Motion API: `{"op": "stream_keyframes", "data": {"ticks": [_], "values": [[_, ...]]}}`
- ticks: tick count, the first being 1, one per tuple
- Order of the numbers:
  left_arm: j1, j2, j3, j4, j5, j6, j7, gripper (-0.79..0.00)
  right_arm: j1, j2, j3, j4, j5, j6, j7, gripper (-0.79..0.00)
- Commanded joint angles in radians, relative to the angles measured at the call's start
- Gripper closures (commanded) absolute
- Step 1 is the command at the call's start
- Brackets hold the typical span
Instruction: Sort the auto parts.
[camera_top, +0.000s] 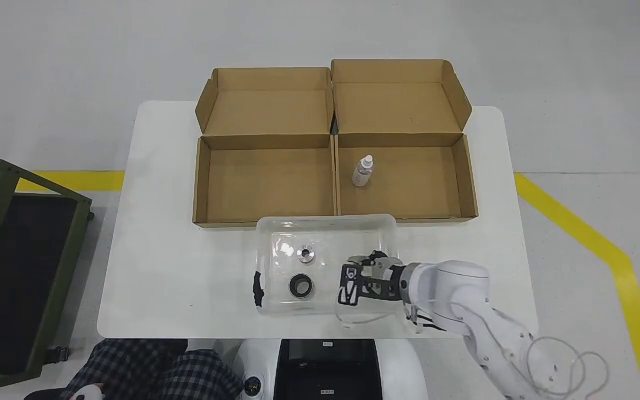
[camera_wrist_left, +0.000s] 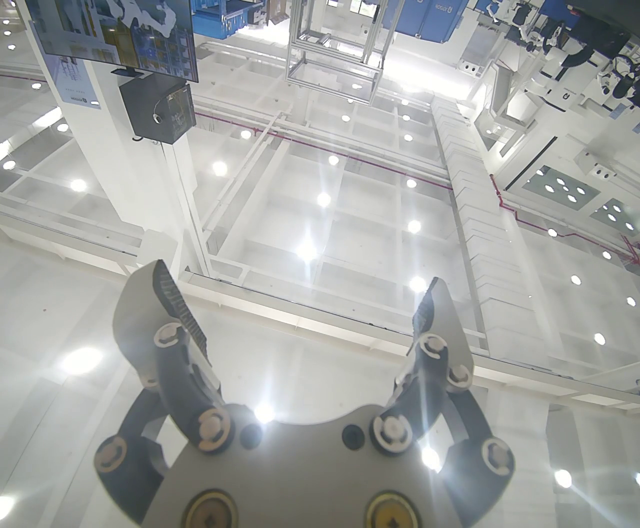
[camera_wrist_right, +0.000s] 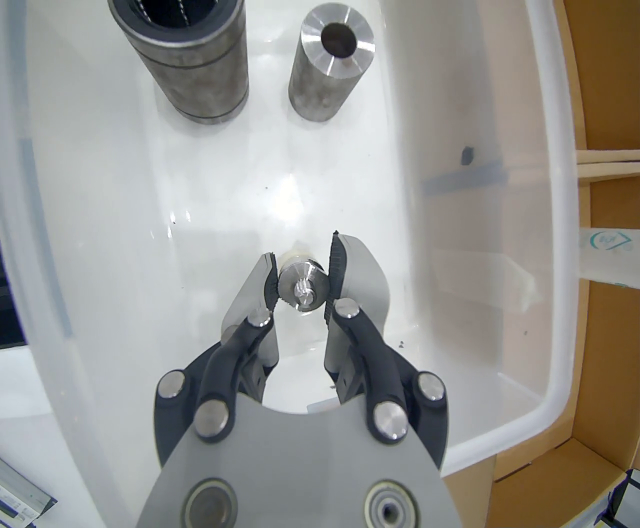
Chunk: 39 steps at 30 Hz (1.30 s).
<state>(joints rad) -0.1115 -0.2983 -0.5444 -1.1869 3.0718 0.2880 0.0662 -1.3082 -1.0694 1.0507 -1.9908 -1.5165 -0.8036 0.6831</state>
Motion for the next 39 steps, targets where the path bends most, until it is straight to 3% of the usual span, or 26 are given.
{"op": "stream_keyframes", "data": {"ticks": [1,12,29,39], "values": [[0.000,0.000,0.000,0.000,0.000,0.000,0.000,-0.785,-0.002,0.001,0.005,-0.007,0.003,0.001,-0.016,0.000],[0.000,0.000,0.000,0.000,0.000,0.000,0.000,-0.785,0.010,0.006,0.031,-0.030,0.044,-0.023,-0.183,0.000],[0.000,0.000,0.000,0.000,0.000,0.000,0.000,-0.785,0.103,0.003,0.066,0.040,0.103,-0.066,-0.697,0.000],[0.000,0.000,0.000,0.000,0.000,0.000,0.000,-0.785,0.100,0.010,0.151,0.031,0.166,-0.051,-0.860,0.000]]}}
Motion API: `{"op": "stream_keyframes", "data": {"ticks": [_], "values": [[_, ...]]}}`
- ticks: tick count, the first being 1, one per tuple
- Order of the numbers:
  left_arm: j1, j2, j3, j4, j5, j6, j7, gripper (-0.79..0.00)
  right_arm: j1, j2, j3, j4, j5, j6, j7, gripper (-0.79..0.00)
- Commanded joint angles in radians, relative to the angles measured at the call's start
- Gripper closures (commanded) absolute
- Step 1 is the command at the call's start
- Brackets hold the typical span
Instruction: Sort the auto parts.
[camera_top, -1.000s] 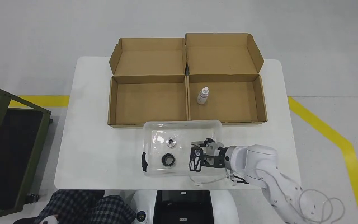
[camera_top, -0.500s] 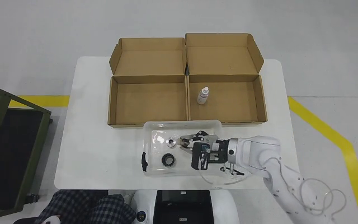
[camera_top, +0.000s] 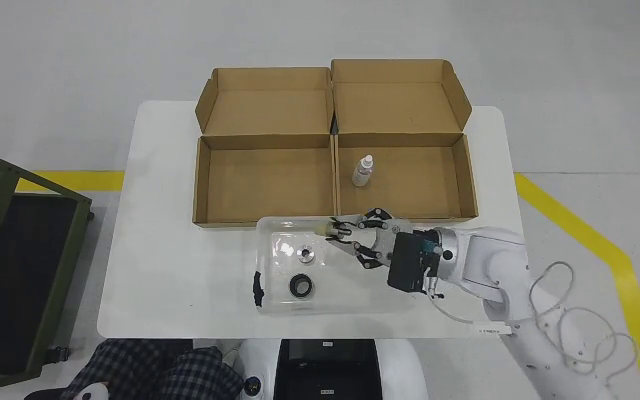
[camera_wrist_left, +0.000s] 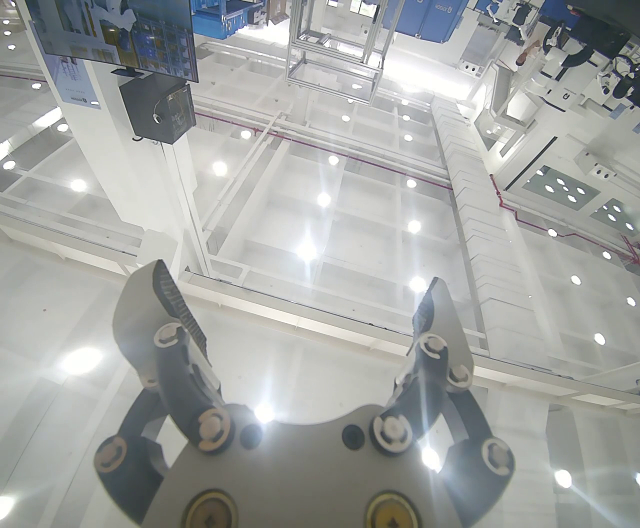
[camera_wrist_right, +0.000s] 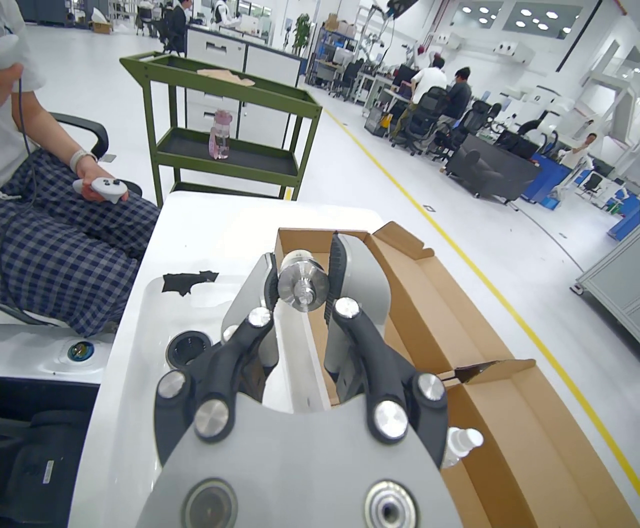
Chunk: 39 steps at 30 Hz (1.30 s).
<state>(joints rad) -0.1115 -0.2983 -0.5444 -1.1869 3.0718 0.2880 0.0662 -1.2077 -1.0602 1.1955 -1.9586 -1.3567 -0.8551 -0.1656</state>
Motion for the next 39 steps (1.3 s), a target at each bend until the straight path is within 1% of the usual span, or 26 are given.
{"op": "stream_keyframes", "data": {"ticks": [1,8,17,23,39], "values": [[0.000,0.000,0.000,0.000,0.000,0.000,0.000,-0.785,-0.001,0.001,0.014,-0.004,0.013,0.000,-0.025,0.000],[0.000,0.000,0.000,0.000,0.000,0.000,0.000,-0.785,-0.016,0.006,0.080,-0.037,0.048,0.021,-0.083,0.000],[0.000,0.000,0.000,0.000,0.000,0.000,0.000,-0.785,-0.040,0.012,0.157,-0.077,0.084,0.043,-0.113,0.000],[0.000,0.000,0.000,0.000,0.000,0.000,0.000,-0.785,-0.049,0.012,0.169,-0.082,0.105,0.058,-0.120,0.000],[0.000,0.000,0.000,0.000,0.000,0.000,0.000,-0.785,-0.072,0.010,0.188,-0.094,0.093,0.099,-0.169,0.000]]}}
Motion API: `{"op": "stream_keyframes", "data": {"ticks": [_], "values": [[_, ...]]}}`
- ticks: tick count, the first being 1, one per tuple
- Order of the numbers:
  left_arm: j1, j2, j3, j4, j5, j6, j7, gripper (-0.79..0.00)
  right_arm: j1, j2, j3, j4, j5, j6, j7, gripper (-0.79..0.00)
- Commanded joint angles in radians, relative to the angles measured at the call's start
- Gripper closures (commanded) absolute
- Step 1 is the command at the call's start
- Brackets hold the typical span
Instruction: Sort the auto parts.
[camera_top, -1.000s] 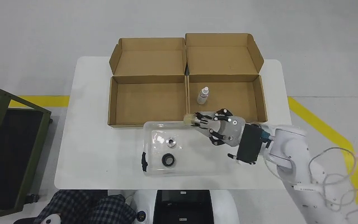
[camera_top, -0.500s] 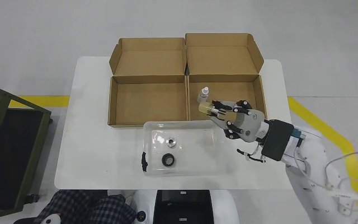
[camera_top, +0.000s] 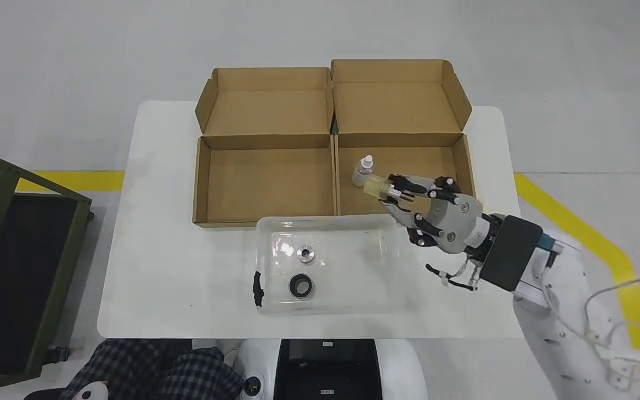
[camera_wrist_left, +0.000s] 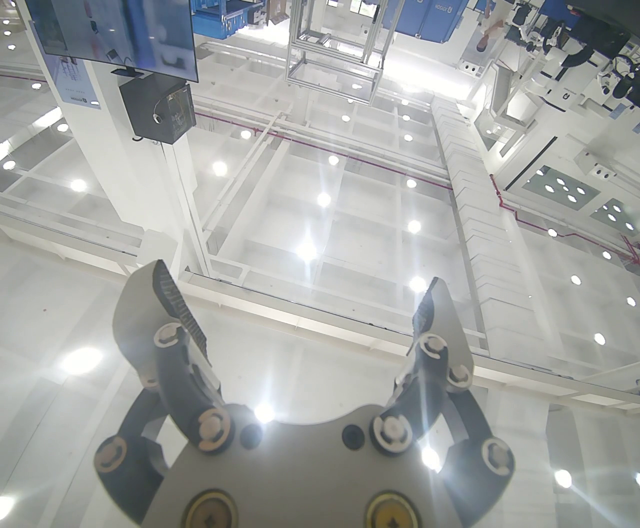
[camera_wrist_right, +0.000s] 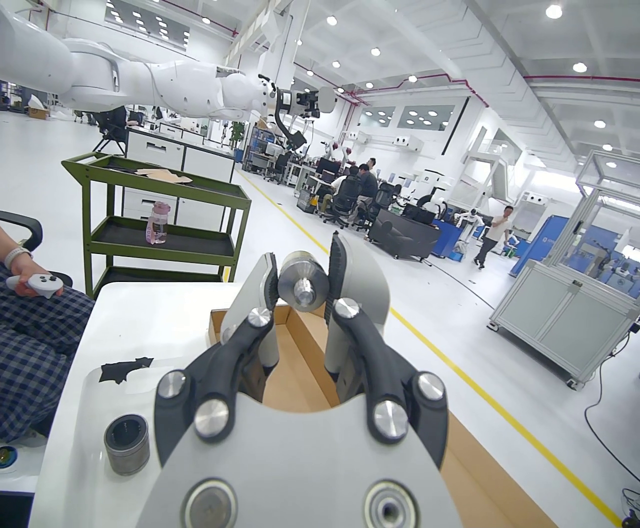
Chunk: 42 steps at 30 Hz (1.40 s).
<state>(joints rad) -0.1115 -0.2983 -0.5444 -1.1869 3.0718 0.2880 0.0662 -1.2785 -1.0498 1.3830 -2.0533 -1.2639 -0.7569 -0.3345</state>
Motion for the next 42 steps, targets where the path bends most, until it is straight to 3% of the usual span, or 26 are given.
{"op": "stream_keyframes", "data": {"ticks": [1,7,17,42], "values": [[0.000,0.000,0.000,0.000,0.000,0.000,0.000,-0.785,-0.002,0.000,0.002,0.003,0.000,0.003,-0.002,0.000],[0.000,0.000,0.000,0.000,0.000,0.000,0.000,-0.785,0.000,0.000,0.001,0.020,-0.005,-0.005,0.011,0.000],[0.000,0.000,0.000,0.000,0.000,0.000,0.000,-0.785,-0.019,0.002,-0.010,0.017,-0.057,0.065,0.231,0.000],[0.000,0.000,0.000,0.000,0.000,0.000,0.000,-0.785,-0.024,0.013,0.083,0.206,0.011,0.127,0.473,0.000]]}}
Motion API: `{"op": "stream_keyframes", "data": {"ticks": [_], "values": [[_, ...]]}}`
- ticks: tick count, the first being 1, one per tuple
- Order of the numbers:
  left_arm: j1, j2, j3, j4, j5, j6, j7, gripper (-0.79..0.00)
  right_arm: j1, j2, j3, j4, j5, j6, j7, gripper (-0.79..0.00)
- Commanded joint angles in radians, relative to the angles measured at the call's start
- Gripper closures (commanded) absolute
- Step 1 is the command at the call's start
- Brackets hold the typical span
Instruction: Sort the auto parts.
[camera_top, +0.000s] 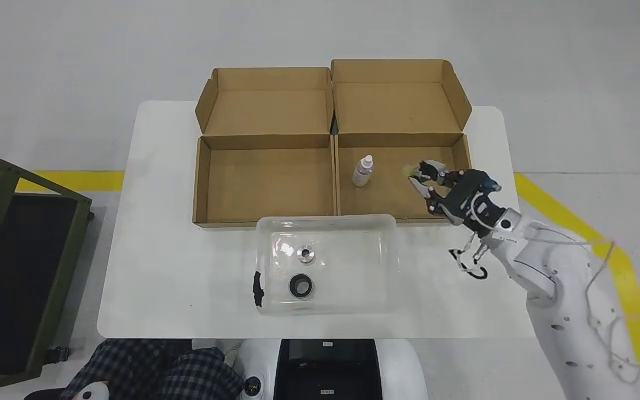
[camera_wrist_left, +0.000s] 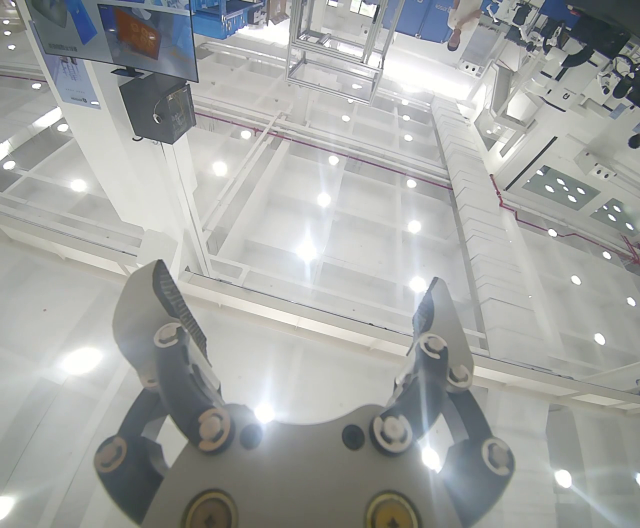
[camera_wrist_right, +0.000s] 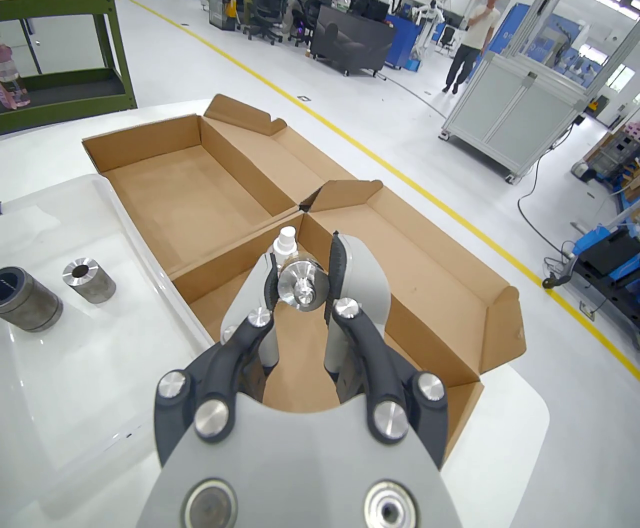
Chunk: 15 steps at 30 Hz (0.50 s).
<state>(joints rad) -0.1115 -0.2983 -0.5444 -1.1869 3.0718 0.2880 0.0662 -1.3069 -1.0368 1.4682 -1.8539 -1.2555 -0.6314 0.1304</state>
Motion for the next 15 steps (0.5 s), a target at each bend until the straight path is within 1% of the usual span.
{"op": "stream_keyframes", "data": {"ticks": [1,9,15], "values": [[0.000,0.000,0.000,0.000,0.000,0.000,0.000,-0.785,0.010,-0.001,-0.008,0.016,0.006,0.002,0.018,0.000],[0.000,0.000,0.000,0.000,0.000,0.000,0.000,-0.785,0.054,-0.005,-0.047,0.077,0.024,0.016,0.075,0.000],[0.000,0.000,0.000,0.000,0.000,0.000,0.000,-0.785,0.106,-0.010,-0.090,0.137,0.033,0.029,0.165,0.000]]}}
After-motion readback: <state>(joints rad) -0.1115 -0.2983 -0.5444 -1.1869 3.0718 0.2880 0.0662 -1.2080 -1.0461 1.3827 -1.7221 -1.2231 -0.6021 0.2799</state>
